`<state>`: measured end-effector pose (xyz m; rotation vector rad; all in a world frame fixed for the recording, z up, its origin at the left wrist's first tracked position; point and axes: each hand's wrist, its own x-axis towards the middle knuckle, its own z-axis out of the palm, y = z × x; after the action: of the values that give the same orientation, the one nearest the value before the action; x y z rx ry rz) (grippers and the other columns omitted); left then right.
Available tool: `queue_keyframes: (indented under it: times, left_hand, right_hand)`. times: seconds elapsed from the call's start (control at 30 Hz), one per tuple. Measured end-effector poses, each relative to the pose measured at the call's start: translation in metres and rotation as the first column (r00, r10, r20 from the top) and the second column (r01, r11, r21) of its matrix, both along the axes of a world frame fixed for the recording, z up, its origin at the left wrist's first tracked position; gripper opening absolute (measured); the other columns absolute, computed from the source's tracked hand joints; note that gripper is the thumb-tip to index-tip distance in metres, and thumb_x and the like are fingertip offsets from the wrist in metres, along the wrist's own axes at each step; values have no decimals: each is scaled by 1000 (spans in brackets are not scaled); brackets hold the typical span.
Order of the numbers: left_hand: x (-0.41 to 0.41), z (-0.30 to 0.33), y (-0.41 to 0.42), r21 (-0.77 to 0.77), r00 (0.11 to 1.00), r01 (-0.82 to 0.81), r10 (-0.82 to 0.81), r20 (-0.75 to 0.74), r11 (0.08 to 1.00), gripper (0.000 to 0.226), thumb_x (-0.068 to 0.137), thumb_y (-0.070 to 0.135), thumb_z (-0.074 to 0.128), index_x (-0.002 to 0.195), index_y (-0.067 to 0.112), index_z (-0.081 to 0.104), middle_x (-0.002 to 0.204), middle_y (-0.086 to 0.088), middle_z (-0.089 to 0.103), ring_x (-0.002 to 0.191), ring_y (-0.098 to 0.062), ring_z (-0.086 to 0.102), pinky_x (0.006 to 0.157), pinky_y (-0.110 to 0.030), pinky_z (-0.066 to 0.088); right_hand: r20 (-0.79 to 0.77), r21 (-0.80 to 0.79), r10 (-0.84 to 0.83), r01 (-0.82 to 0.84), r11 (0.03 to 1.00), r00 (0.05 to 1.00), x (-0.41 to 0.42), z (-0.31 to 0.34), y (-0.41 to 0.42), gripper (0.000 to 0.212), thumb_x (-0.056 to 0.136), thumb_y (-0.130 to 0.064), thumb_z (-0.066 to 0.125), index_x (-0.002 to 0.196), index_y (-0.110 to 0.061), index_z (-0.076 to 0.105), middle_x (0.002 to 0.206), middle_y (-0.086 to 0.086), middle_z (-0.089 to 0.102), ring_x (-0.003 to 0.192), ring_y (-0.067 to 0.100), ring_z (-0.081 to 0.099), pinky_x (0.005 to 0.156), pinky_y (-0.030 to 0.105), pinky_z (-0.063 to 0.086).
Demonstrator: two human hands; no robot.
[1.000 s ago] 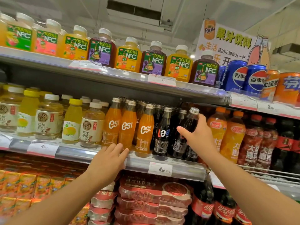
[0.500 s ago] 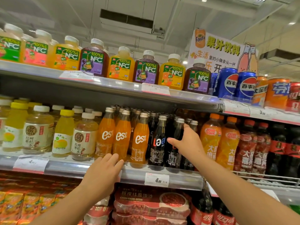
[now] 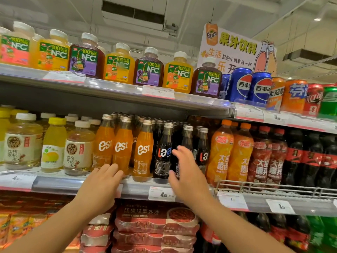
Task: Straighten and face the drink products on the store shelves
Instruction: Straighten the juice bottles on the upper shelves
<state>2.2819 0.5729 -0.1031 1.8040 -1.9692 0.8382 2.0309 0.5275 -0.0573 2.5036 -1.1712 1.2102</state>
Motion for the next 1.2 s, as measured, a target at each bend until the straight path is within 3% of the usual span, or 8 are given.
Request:
queue_keyframes:
  times: [0.13, 0.27, 0.4, 0.5, 0.67, 0.8, 1.03, 1.2]
  left_hand:
    - [-3, 1, 2, -4, 1000, -9, 9, -1, 1000, 52, 41, 27, 93, 86, 22, 67, 79, 7, 52, 68, -16, 49, 56, -27, 39]
    - [1, -3, 10, -24, 1000, -4, 4, 12, 1000, 57, 49, 30, 93, 101, 21, 70, 87, 6, 58, 74, -19, 58, 59, -32, 50]
    - [22, -8, 33, -51, 1000, -29, 29, 6, 998, 60, 63, 26, 89, 117, 12, 67, 112, -9, 67, 97, -31, 66, 74, -42, 56]
    - [57, -12, 53, -65, 997, -71, 69, -21, 995, 57, 62, 17, 89, 114, 6, 67, 109, -16, 67, 92, -36, 67, 71, -45, 56]
    - [142, -30, 78, -45, 985, -167, 165, -56, 985, 55, 56, 7, 86, 107, -1, 68, 110, -26, 64, 87, -44, 65, 65, -50, 55]
    - [196, -45, 88, -45, 996, -86, 86, 2, 995, 70, 47, -1, 81, 115, 3, 65, 108, -20, 62, 82, -39, 63, 61, -42, 52]
    - [213, -47, 83, -56, 1000, 23, -23, 1, 998, 72, 46, 7, 79, 117, 12, 66, 102, -9, 63, 81, -31, 59, 70, -38, 52]
    - [216, -46, 86, -22, 1000, 14, -15, -9, 1000, 74, 51, 12, 76, 124, 16, 61, 107, -7, 61, 85, -29, 57, 77, -37, 50]
  right_hand:
    - [-324, 0, 70, -74, 997, 943, 21, -48, 4, 49, 93, -24, 47, 142, -22, 41, 154, -4, 28, 138, 19, 27, 115, 36, 23]
    - [-411, -18, -14, 7, 1000, 912, 31, -77, -4, 57, 94, -20, 47, 147, -18, 28, 162, 3, 9, 147, 23, 5, 114, 37, -5]
    - [-438, -56, -92, 75, 996, 894, 39, -78, -2, 55, 91, -20, 47, 145, -15, 35, 161, 7, 15, 146, 28, 13, 118, 45, 10]
    - [-460, -96, -184, 158, 983, 869, 46, -77, 5, 52, 92, -23, 45, 143, -13, 40, 159, 9, 20, 144, 30, 19, 117, 46, 17]
    - [-462, -51, -325, 341, 939, 825, 71, -76, 21, 50, 94, -25, 43, 142, -12, 40, 160, 10, 16, 147, 29, 13, 119, 43, 14]
    - [-400, 3, -425, 465, 885, 812, 106, -61, 45, 49, 89, -28, 46, 134, -10, 46, 157, 12, 22, 143, 29, 20, 116, 41, 24]
    - [-375, 106, -182, 237, 966, 909, 199, -56, 84, 62, 89, -27, 51, 147, -17, 30, 160, 6, 15, 145, 24, 14, 118, 38, 20]
    - [-439, 47, -21, 46, 998, 898, 254, -62, 83, 56, 89, -21, 50, 143, -15, 38, 153, 4, 30, 141, 22, 23, 116, 36, 23]
